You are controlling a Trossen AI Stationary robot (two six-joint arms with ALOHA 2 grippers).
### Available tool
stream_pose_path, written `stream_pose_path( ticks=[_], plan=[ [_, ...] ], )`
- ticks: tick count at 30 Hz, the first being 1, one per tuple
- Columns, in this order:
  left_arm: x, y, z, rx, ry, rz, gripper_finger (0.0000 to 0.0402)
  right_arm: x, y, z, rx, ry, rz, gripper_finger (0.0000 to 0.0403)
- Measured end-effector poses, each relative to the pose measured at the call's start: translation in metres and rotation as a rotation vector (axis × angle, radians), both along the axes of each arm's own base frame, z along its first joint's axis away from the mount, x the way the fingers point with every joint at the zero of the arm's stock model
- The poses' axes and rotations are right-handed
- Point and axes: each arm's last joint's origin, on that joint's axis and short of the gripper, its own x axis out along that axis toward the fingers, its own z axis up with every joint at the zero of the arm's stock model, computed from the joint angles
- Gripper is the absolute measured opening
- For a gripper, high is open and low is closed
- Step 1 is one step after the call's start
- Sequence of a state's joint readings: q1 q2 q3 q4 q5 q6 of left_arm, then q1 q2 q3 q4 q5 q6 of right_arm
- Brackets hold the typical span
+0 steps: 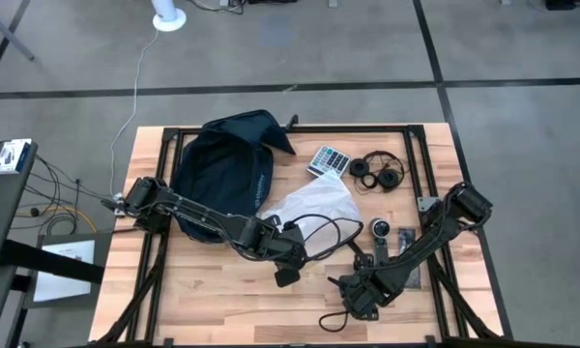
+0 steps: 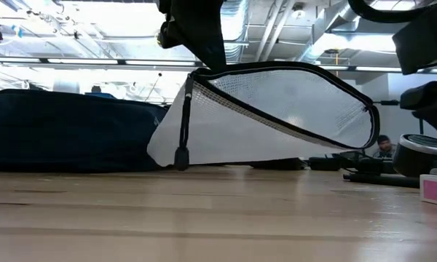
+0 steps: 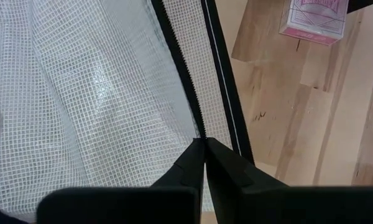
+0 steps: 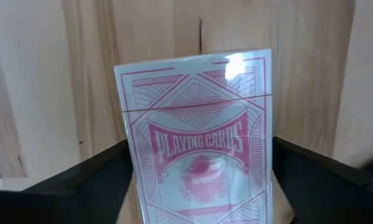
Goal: Unpack backpack
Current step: Put the white game card into the white zip bag
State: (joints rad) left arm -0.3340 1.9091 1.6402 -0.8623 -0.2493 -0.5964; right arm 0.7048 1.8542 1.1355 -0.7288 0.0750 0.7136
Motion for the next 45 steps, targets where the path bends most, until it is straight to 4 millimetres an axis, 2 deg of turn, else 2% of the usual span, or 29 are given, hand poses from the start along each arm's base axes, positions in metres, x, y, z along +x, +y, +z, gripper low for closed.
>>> stream_pose_path(
  ticks=[4, 11, 16, 20, 25, 27, 34, 45],
  plan=[
    [0.0, 0.0, 0.0, 0.0, 0.0, -0.001, 0.0, 0.0, 0.0, 0.0, -0.003, -0.002, 0.003, 0.0292],
    [0.0, 0.0, 0.0, 0.005, 0.001, -0.01, 0.0, -0.001, -0.001, 0.006, 0.013, -0.014, -0.05, 0.0294],
    [0.0, 0.0, 0.0, 0.003, -0.001, -0.006, 0.0, -0.005, -0.004, 0.032, 0.081, -0.07, -0.132, 0.03],
    [0.001, 0.0, 0.0, -0.005, -0.01, 0.005, 0.0, -0.007, -0.01, 0.062, 0.126, -0.192, -0.198, 0.03],
    [0.005, 0.0, 0.003, -0.028, -0.058, 0.019, 0.0, 0.0, -0.03, 0.091, 0.117, -0.363, -0.331, 0.03],
    [0.007, -0.001, 0.004, -0.035, -0.08, 0.018, 0.0, 0.005, -0.041, 0.093, 0.099, -0.369, -0.368, 0.03],
    [0.006, -0.006, 0.004, -0.036, -0.08, -0.029, 0.0, 0.024, -0.081, 0.078, -0.032, -0.298, -0.505, 0.0301],
    [0.002, -0.014, 0.003, -0.04, -0.062, -0.046, 0.0, 0.036, -0.121, 0.074, -0.176, -0.359, -0.647, 0.0307]
  ],
)
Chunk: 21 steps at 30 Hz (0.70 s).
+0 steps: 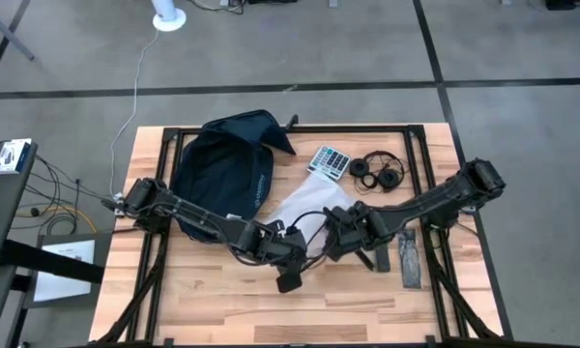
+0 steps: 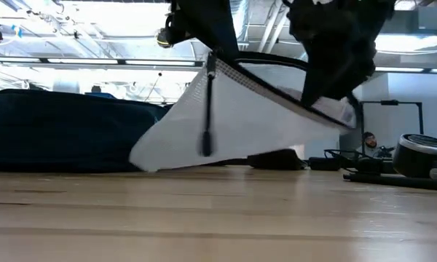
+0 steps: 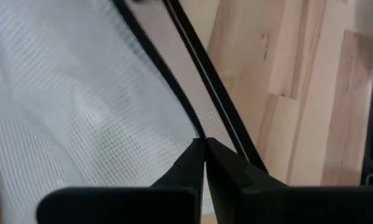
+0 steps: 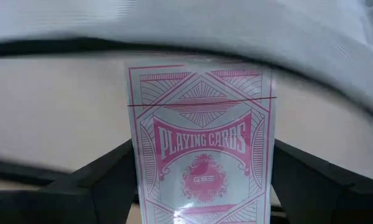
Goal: Unpack backpack
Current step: Put the white game card into the white zip bag, then put the left black pen into the white zip bag
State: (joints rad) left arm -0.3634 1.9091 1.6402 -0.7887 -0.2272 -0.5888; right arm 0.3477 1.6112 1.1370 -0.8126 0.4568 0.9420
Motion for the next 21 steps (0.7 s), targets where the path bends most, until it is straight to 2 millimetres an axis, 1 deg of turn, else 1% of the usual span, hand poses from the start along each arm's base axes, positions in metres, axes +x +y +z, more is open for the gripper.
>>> stream_pose_path(
  ticks=[2, 7, 9, 12, 16, 19, 21],
  plan=[
    [-0.001, -0.001, 0.0, 0.0, 0.0, -0.004, 0.0, 0.003, -0.004, 0.001, -0.002, -0.013, -0.012, 0.032],
    [-0.001, -0.003, 0.0, -0.001, -0.001, -0.004, 0.0, 0.004, -0.01, 0.001, -0.002, -0.013, -0.037, 0.0378],
    [-0.001, -0.003, 0.0, -0.005, -0.001, 0.0, 0.0, 0.004, -0.01, 0.001, -0.001, -0.014, -0.04, 0.0393],
    [-0.001, -0.003, 0.0, -0.007, -0.001, 0.0, 0.0, 0.004, -0.009, 0.001, 0.005, -0.022, -0.056, 0.039],
    [-0.001, -0.003, 0.0, -0.007, -0.001, 0.0, 0.0, -0.002, -0.001, 0.007, 0.013, -0.039, -0.028, 0.0373],
    [-0.001, -0.003, 0.0, -0.008, -0.001, -0.001, 0.0, -0.01, 0.009, 0.014, 0.045, -0.041, 0.018, 0.0365],
    [-0.001, -0.003, 0.0, -0.007, -0.001, 0.0, 0.0, -0.02, 0.016, 0.017, 0.073, -0.004, 0.054, 0.0363]
  ],
)
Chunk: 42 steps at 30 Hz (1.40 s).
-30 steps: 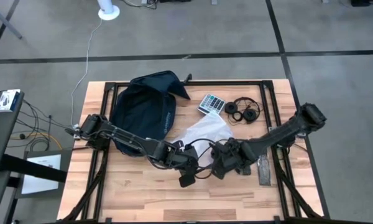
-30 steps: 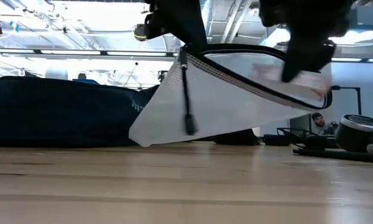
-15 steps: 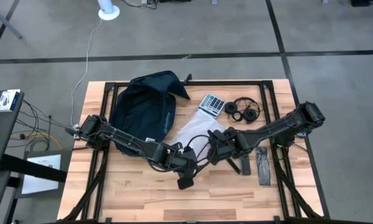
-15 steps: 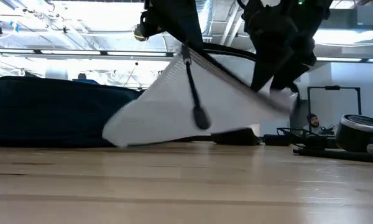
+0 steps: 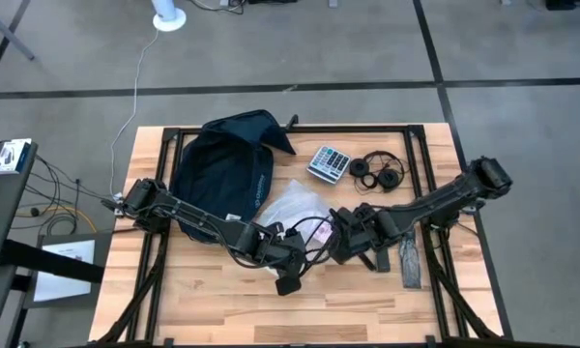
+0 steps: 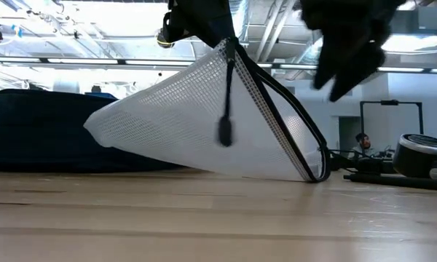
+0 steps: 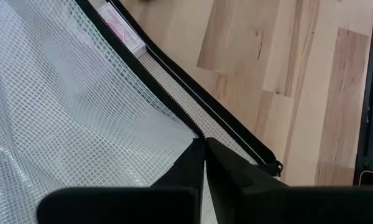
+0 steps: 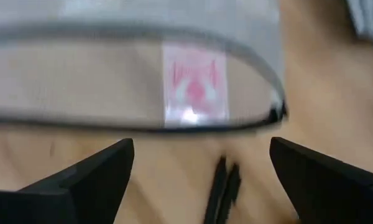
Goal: Unpack backpack
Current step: Put the left black pen into the white zip bag
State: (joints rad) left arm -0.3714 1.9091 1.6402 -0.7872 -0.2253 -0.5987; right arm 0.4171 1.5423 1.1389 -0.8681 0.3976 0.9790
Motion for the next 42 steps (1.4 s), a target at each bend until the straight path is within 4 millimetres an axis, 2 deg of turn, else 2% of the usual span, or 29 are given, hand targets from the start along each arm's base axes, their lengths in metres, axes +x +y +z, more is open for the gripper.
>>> stream_pose_path(
  ticks=[8, 14, 17, 23, 28, 33, 39, 42],
  plan=[
    [0.0, 0.0, 0.0, -0.005, 0.004, -0.004, 0.0, -0.037, 0.025, -0.004, -0.009, 0.186, 0.07, 0.0363],
    [0.001, 0.002, 0.0, -0.005, 0.002, 0.0, 0.0, -0.046, 0.012, -0.037, 0.141, 0.3, -0.078, 0.0357],
    [0.002, 0.005, 0.0, -0.005, 0.002, 0.008, 0.0, -0.039, 0.002, -0.047, 0.184, 0.26, -0.117, 0.0347],
    [0.002, 0.007, 0.0, -0.005, 0.002, 0.013, 0.0, -0.024, -0.01, -0.048, 0.218, 0.175, -0.109, 0.0322],
    [0.002, 0.007, 0.0, -0.005, 0.002, 0.014, 0.0, -0.018, -0.017, -0.053, 0.207, 0.182, -0.102, 0.0308],
    [0.002, 0.007, 0.0, -0.005, 0.003, 0.015, 0.0, -0.002, -0.016, -0.071, 0.239, 0.186, -0.038, 0.0306],
    [0.002, 0.007, 0.0, -0.005, 0.002, 0.015, 0.0, 0.001, -0.018, -0.087, 0.195, 0.247, -0.06, 0.0306],
    [0.002, 0.007, 0.0, -0.004, 0.003, 0.015, 0.0, 0.004, -0.017, -0.088, 0.204, 0.223, -0.056, 0.0306]
  ],
)
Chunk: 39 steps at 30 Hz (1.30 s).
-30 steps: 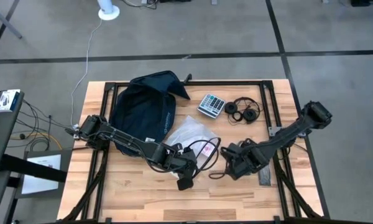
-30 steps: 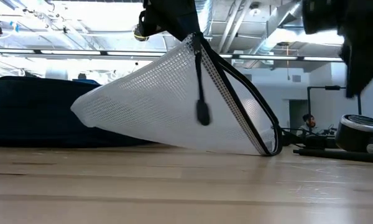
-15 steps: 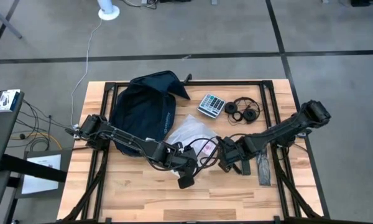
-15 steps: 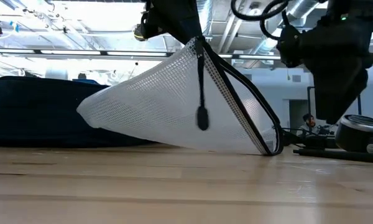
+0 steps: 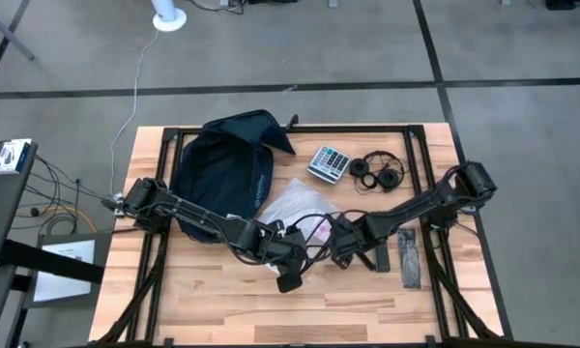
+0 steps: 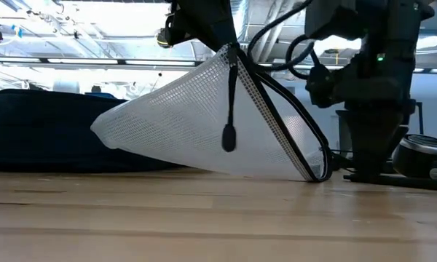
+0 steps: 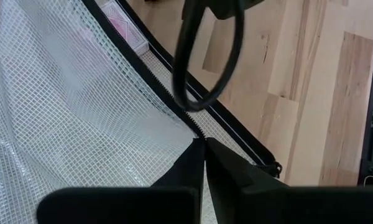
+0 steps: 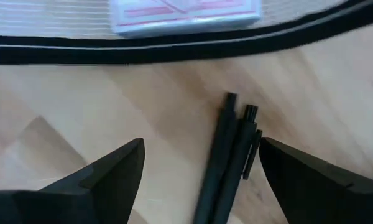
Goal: Unpack backpack
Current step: Put the left black pen into the white zip bag
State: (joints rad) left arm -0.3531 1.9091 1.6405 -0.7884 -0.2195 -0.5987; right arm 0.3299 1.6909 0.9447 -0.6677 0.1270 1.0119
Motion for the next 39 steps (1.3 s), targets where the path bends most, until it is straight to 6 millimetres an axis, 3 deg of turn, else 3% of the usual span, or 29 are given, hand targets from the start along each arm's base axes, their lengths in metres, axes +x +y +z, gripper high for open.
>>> stream_pose_path(
  ticks=[19, 29, 34, 39],
  plan=[
    [0.0, 0.002, -0.001, 0.007, 0.011, -0.001, 0.0, 0.013, 0.014, 0.015, 0.045, -0.112, 0.005, 0.0306],
    [-0.001, 0.002, -0.001, -0.011, 0.025, -0.007, 0.0, 0.019, 0.014, -0.015, 0.017, -0.014, 0.028, 0.0295],
    [-0.001, 0.001, -0.001, -0.019, 0.023, -0.004, 0.0, 0.017, 0.016, -0.016, 0.002, 0.0, 0.034, 0.0252],
    [-0.001, 0.001, -0.001, -0.022, 0.021, 0.0, 0.0, 0.016, 0.014, -0.016, -0.006, 0.015, 0.041, 0.0145]
  ],
)
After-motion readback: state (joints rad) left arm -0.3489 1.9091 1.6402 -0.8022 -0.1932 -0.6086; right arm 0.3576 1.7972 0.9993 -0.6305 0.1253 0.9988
